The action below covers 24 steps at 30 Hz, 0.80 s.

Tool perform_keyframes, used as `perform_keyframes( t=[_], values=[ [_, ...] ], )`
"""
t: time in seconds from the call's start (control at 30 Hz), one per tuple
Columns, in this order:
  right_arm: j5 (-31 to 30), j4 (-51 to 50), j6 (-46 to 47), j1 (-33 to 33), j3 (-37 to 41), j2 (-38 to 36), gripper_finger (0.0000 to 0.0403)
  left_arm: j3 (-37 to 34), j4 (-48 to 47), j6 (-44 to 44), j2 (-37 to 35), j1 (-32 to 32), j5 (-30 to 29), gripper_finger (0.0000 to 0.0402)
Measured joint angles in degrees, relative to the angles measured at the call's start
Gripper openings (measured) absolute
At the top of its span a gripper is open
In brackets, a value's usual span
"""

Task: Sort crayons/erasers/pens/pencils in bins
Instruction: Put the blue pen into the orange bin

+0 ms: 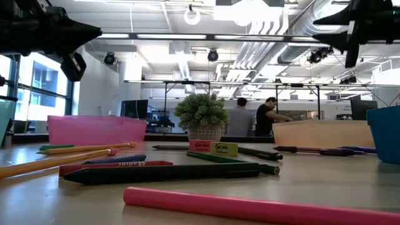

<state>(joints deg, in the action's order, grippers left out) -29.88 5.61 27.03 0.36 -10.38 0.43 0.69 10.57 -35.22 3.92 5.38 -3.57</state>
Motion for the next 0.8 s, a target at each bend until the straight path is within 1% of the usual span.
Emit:
perform_keyframes(
  t=[0.1, 0.17, 0.33, 0.47, 0.6, 0.73, 0.8],
  values=[
    [-0.01, -7.90, 0.46, 0.00, -6.26, 1.42, 0.0154, 0.00, 0.00, -0.02, 0.00, -0.01, -0.12, 0.0000],
    [-0.01, -15.92, 2.54, 0.00, -11.26, 3.43, 0.0154, 0.00, 0.00, -0.04, 0.00, -0.01, -0.12, 0.0000],
    [-1.61, -36.75, 12.34, 0.00, -22.39, 11.38, 0.0154, 0.00, -0.02, -0.09, 0.00, -0.01, -0.30, 0.0000],
    [-0.69, -50.30, 21.80, 0.00, -28.86, 18.31, 0.0154, 0.00, -0.02, -0.11, 0.00, -0.01, -0.74, 0.0000],
    [3.44, -59.33, 29.52, 0.00, -31.89, 24.41, 0.0154, 0.00, -0.04, -0.11, -0.01, -0.01, -0.75, 0.0000],
    [9.90, -64.26, 38.39, 0.01, -31.99, 29.13, 0.0154, 0.00, -0.08, -0.11, 0.00, -0.01, -0.75, 0.0001],
    [11.81, -66.14, 41.85, 0.00, -31.97, 31.44, 0.0154, 0.00, -0.29, -0.11, 0.00, 0.00, -0.75, 0.0001]
  ],
)
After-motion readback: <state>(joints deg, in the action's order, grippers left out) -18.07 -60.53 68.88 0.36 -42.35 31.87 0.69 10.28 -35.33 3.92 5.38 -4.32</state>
